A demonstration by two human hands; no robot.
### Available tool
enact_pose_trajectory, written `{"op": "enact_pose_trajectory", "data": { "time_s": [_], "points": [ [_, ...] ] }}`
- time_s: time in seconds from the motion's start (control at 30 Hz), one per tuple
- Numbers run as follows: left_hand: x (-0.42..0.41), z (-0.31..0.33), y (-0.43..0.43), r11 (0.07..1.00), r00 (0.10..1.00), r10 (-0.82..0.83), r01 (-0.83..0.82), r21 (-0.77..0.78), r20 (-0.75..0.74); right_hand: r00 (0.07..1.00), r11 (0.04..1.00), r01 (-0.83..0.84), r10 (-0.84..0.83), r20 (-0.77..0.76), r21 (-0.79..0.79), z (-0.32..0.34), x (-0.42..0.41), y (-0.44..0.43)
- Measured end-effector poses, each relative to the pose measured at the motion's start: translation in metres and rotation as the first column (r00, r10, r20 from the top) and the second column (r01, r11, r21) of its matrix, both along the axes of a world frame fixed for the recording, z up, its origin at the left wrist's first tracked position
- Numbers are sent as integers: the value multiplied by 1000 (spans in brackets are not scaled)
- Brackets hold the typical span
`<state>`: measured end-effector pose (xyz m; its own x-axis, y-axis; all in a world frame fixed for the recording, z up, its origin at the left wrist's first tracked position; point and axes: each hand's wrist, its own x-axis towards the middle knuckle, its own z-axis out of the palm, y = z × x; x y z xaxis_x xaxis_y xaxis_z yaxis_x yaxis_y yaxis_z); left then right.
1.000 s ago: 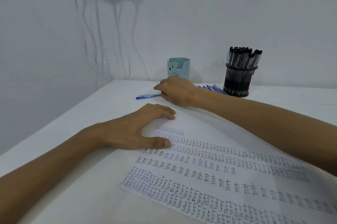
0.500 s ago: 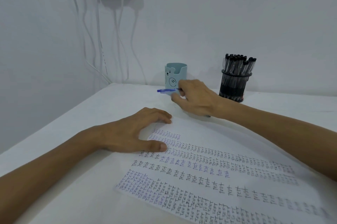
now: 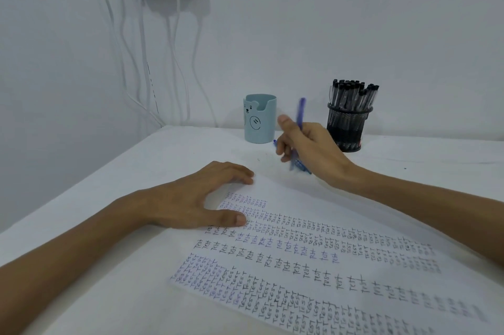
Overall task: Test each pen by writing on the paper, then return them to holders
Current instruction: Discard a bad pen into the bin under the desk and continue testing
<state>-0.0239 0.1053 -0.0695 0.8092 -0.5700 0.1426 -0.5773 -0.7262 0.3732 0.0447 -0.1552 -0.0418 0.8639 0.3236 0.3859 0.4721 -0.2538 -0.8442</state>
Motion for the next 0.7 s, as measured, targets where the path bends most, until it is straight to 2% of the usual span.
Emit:
{"op": "enact_pose_trajectory", "data": {
  "time_s": [0.07, 0.23, 0.47, 0.6, 0.7],
  "points": [
    [0, 0, 0, 1000, 1000, -3, 3, 12, -21, 996, 995, -6, 15, -85, 103, -3, -8, 2],
    [-1, 3, 1, 999, 998, 1, 2, 47, -58, 925, 977, -144, 190, -330, 158, -7, -29, 1],
    [3, -1, 1, 1000, 1000, -6, 7, 7, -14, 930, 968, -250, 230, -288, -35, -10, -40, -2],
    [4, -2, 2, 1000, 1000, -8, 8, -1, -15, 911, 946, -324, 305, -277, -25, -10, -42, -2],
    [5, -2, 2, 1000, 1000, -16, 16, -1, -15, 934, 956, -285, 263, -243, -62, -11, -43, -3]
  ]
}}
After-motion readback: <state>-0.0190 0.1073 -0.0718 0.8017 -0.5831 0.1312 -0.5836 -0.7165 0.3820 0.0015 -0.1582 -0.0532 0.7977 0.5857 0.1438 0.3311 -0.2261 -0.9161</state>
